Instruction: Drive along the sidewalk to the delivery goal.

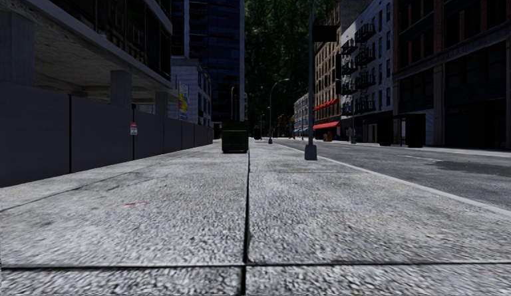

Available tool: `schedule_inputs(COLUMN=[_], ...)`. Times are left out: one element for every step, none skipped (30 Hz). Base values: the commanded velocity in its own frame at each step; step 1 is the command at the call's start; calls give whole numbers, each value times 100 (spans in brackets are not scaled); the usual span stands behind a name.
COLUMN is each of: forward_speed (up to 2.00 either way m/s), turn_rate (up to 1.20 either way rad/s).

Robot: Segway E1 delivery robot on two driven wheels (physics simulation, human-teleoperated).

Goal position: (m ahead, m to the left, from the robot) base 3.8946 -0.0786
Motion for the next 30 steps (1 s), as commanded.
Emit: schedule_inputs(forward_speed=[142,142,142,142,142,142,142,142,142,142,142,142,142,142,142,142,142,142,142,141,141,140,140,139,139,139,139,139,139,139], turn_rate=[86,39,14,5,2,2,1,0,0,0,0,0,0,0,0,0,0,6,6,54,64,67,60,33,33,18,14,10,8,7])
